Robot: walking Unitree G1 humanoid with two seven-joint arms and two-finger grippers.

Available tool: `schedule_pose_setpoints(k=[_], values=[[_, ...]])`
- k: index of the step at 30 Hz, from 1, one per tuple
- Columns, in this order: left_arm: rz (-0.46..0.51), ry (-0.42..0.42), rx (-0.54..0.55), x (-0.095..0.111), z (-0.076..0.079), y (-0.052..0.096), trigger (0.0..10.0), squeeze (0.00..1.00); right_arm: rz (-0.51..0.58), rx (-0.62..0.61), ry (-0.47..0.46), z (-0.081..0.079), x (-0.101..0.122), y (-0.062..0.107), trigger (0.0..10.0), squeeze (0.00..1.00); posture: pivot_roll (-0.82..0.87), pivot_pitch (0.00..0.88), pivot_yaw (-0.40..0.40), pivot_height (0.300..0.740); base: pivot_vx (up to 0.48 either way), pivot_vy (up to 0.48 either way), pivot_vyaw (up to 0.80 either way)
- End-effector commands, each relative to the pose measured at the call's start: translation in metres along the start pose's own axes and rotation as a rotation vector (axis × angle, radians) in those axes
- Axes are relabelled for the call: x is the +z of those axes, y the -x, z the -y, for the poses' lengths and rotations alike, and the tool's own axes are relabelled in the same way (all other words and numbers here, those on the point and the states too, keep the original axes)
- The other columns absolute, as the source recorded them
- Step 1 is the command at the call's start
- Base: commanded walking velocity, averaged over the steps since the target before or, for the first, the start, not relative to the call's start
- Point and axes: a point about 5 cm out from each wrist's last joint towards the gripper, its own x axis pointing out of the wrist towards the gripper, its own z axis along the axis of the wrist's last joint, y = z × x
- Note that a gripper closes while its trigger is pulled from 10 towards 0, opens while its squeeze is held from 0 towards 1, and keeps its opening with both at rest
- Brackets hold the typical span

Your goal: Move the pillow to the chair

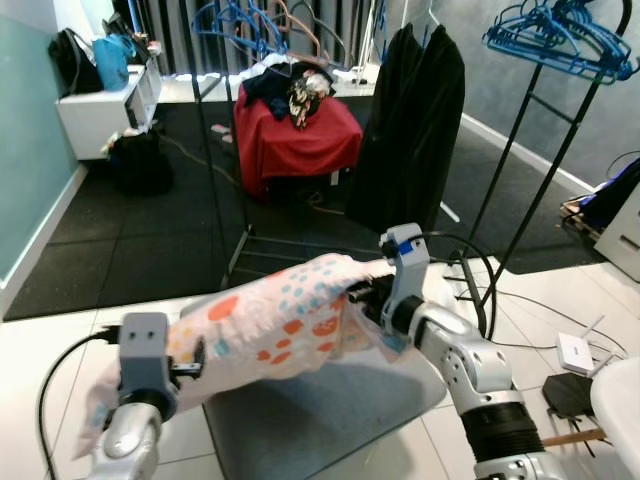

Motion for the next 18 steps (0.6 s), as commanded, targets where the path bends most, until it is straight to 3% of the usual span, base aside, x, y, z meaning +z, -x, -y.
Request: schedule_pose_setpoints(k=[1,7,18], values=[[0.002,0.006,-0.021,0.002,0.005,-0.001,10.0,0.00,0.109,0.009,0.021,0.000,0.022,0.001,10.0,0.00,-0.17,0.020,-0.059,0.740,0.000,-0.480,0.00],[0.006,0.020,-0.047,0.003,0.015,-0.003,10.0,0.00,0.106,0.001,0.021,0.001,0.022,0.002,10.0,0.00,-0.17,0.023,-0.059,0.740,0.000,-0.480,0.00],[0.007,0.024,-0.055,0.004,0.016,-0.003,10.0,0.00,0.103,-0.025,0.018,0.007,0.022,0.003,10.0,0.00,-0.18,0.027,-0.056,0.740,0.000,-0.480,0.00]])
